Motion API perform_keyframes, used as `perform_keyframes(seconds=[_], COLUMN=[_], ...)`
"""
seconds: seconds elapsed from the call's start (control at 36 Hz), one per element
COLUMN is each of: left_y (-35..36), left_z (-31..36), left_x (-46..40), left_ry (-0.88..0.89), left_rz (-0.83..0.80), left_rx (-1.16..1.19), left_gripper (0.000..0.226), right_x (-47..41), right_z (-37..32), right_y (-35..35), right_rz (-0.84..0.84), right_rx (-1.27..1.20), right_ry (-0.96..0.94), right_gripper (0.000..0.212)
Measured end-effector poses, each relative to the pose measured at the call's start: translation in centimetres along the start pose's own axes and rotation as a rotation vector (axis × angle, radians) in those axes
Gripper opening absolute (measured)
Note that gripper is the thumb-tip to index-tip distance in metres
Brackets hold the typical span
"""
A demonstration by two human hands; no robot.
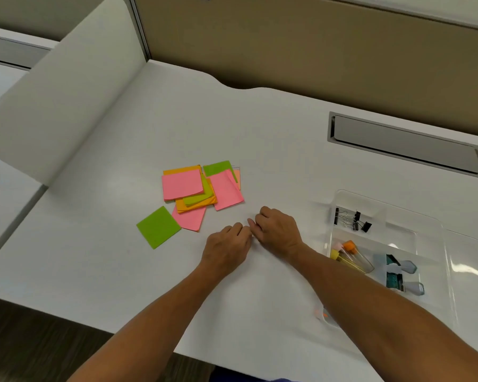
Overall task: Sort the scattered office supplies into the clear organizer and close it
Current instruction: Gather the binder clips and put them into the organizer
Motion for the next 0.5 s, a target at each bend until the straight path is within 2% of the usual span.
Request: perform_keyframes(seconds=[0.17, 0.28, 0.42, 0.5], left_y=[0.4, 0.7, 0.4, 0.3], left_z=[-0.3, -0.1, 0.1, -0.6], left_x=[0.2, 0.5, 0.6, 0.5], left_ry=[-0.021, 0.008, -0.006, -0.183], left_rz=[0.011, 0.017, 0.045, 0.03], left_rx=[0.068, 0.074, 0.101, 0.265], left_gripper=[0.006, 0.011, 0.014, 0.013], right_x=[0.4, 1.2, 1.9, 2.2], right_z=[-0.9, -0.9, -0.5, -0.4], right_y=[0.4, 1.3, 1.2, 0.9], right_rz=[-0.114, -0.257, -0.264, -0.295], right_rx=[0.062, 0.01, -0.153, -0.322], right_ry=[0.081, 0.169, 0.463, 0.602], right_gripper=[0.022, 0.015, 0.023, 0.026])
Point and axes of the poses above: each hand's wrist, its own x-axis away from the middle knuckle, its own y-axis out of the palm, z = x × y, the point moved 6 cm from there along -x, towards the middle knuckle, and after that the axes turned 10 degrees about -y, right-handed, at the moved point
